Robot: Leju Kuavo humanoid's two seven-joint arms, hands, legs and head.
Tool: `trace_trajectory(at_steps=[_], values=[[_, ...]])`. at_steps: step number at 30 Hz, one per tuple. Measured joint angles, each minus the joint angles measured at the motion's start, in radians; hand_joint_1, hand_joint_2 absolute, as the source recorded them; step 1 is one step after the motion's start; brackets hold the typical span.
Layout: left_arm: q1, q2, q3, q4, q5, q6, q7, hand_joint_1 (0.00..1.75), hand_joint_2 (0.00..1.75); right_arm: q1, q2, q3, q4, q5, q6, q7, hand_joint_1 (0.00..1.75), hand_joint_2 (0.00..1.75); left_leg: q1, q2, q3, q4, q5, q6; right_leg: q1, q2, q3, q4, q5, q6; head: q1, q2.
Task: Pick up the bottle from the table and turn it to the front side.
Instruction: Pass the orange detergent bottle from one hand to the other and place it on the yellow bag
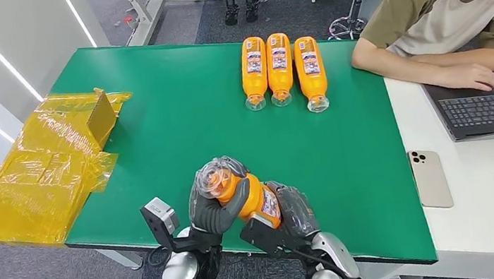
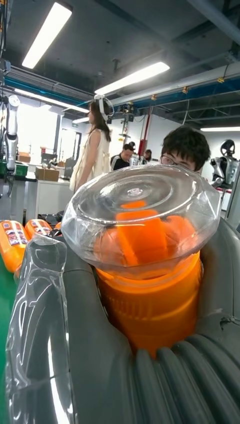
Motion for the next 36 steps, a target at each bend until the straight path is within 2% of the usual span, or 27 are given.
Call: trace_trajectory(at_steps=[2,6,11,13,17,22,25,27,30,32,34,36], values=[[0.0,0.0,0.0,0.0,-0.001,0.0,-0.002,1.75,1.75,0.002,0.0,0.0,-0.002,0.0,-0.001,-0.002,0.0,1.75,0.0,0.0,0.0,0.0,0.0,0.0,0.0,0.0,0.0,0.0,0.0,0.0,0.0,0.0],[0.0,0.0,0.0,0.0,-0.001,-0.001,-0.008,1.75,1.75,0.022,0.003,-0.002,-0.013,-0.038,-0.048,-0.054,0.0,1.75,0.0,0.0,0.0,0.0,0.0,0.0,0.0,0.0,0.0,0.0,0.0,0.0,0.0,0.0],[-0.001,0.0,0.0,0.0,-0.013,0.055,-0.027,1.75,1.75,0.088,0.032,-0.002,-0.098,-0.203,-0.215,-0.247,0.0,1.75,0.0,0.0,0.0,0.0,0.0,0.0,0.0,0.0,0.0,0.0,0.0,0.0,0.0,0.0],[-0.001,0.001,0.0,-0.006,-0.054,0.128,-0.037,1.75,1.75,0.112,0.043,-0.001,-0.142,-0.255,-0.275,-0.304,0.0,1.75,0.0,0.0,0.0,-0.001,-0.001,-0.001,0.0,0.0,0.0,0.0,-0.001,0.0,0.0,0.0],[-0.002,0.008,0.003,-0.093,-0.254,0.396,-0.041,1.75,1.75,0.157,0.053,0.012,-0.23,-0.342,-0.376,-0.4,0.0,1.75,0.0,0.0,-0.001,-0.001,-0.001,-0.001,0.0,0.0,-0.001,0.0,-0.001,-0.001,0.0,0.0],[-0.022,0.028,0.022,-0.202,-0.476,0.591,0.012,1.75,1.75,0.165,0.052,0.029,-0.276,-0.401,-0.415,-0.452,0.0,1.75,0.0,0.0,-0.001,-0.001,-0.001,-0.001,0.0,0.0,0.0,0.0,-0.001,-0.001,0.001,0.0],[-0.054,0.057,0.037,-0.219,-0.653,0.709,0.066,1.75,1.75,0.165,0.049,0.036,-0.29,-0.43,-0.427,-0.474,0.0,1.75,0.0,0.0,0.0,-0.001,0.0,-0.001,0.0,0.0,0.0,0.001,-0.001,-0.001,0.001,0.0],[-0.076,0.076,0.055,-0.222,-0.833,0.757,0.14,1.75,1.75,0.164,0.048,0.043,-0.3,-0.45,-0.432,-0.477,0.0,1.75,0.0,0.0,0.0,-0.001,0.0,-0.002,0.0,0.0,0.0,0.001,0.0,-0.001,0.001,0.0],[-0.128,0.114,0.119,-0.202,-1.318,0.796,0.308,1.75,1.75,0.161,0.045,0.054,-0.317,-0.471,-0.434,-0.48,0.0,1.75,0.0,0.0,0.0,-0.001,0.0,-0.002,0.0,0.0,0.0,0.002,0.0,-0.001,0.001,0.0],[-0.183,0.152,0.162,-0.149,-1.559,0.802,0.392,1.75,1.75,0.16,0.044,0.057,-0.329,-0.474,-0.434,-0.48,0.0,1.75,0.0,0.0,0.001,-0.001,0.0,-0.002,0.0,0.0,0.0,0.002,0.0,-0.001,0.001,0.0],[-0.239,0.197,0.182,-0.067,-1.615,0.805,0.442,1.75,1.75,0.161,0.044,0.058,-0.343,-0.477,-0.435,-0.481,0.0,1.75,0.0,0.0,0.001,-0.001,0.001,-0.003,0.0,0.001,-0.001,0.002,0.0,-0.002,0.001,0.0],[-0.295,0.244,0.189,0.033,-1.582,0.806,0.467,1.75,1.75,0.162,0.044,0.059,-0.36,-0.482,-0.435,-0.481,0.0,1.75,0.001,0.001,0.001,-0.001,0.002,-0.004,0.0,0.002,-0.001,0.003,0.0,-0.002,0.001,0.0]])
